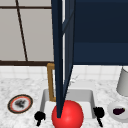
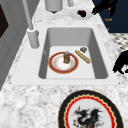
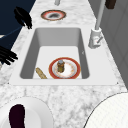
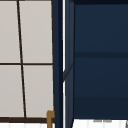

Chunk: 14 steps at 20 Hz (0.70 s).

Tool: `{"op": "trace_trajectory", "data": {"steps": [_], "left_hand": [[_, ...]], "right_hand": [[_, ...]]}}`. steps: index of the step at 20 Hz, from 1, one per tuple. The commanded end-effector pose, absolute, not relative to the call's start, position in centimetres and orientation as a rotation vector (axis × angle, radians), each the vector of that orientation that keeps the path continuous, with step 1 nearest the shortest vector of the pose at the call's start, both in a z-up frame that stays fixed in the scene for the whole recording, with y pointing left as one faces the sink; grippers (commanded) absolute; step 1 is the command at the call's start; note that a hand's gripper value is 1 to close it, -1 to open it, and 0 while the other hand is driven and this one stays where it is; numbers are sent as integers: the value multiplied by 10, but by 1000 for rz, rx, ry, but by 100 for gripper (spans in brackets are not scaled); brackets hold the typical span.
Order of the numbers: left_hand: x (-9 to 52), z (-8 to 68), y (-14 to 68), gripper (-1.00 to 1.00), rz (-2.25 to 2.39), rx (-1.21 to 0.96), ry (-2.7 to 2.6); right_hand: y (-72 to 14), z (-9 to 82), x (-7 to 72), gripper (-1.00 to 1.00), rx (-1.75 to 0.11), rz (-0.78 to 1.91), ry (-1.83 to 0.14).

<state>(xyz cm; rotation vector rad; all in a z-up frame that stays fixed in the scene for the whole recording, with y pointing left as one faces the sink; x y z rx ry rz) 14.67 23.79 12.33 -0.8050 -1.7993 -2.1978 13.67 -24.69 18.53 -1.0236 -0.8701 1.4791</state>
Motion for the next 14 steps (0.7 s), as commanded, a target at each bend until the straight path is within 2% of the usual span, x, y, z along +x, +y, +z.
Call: {"op": "trace_trajectory", "data": {"steps": [1,5,8,14], "left_hand": [[147,123,238,0,-2198,-805,-1799],[147,123,238,0,-2198,-805,-1799],[147,123,238,0,-2198,-805,-1799],[147,123,238,0,-2198,-805,-1799]], "right_hand": [[-245,182,142,-100,-1016,1559,-905],[-241,173,158,-100,-970,1526,-886],[-231,169,171,-100,-1134,1490,-903],[-222,165,199,-100,-1198,1416,-992]]}}
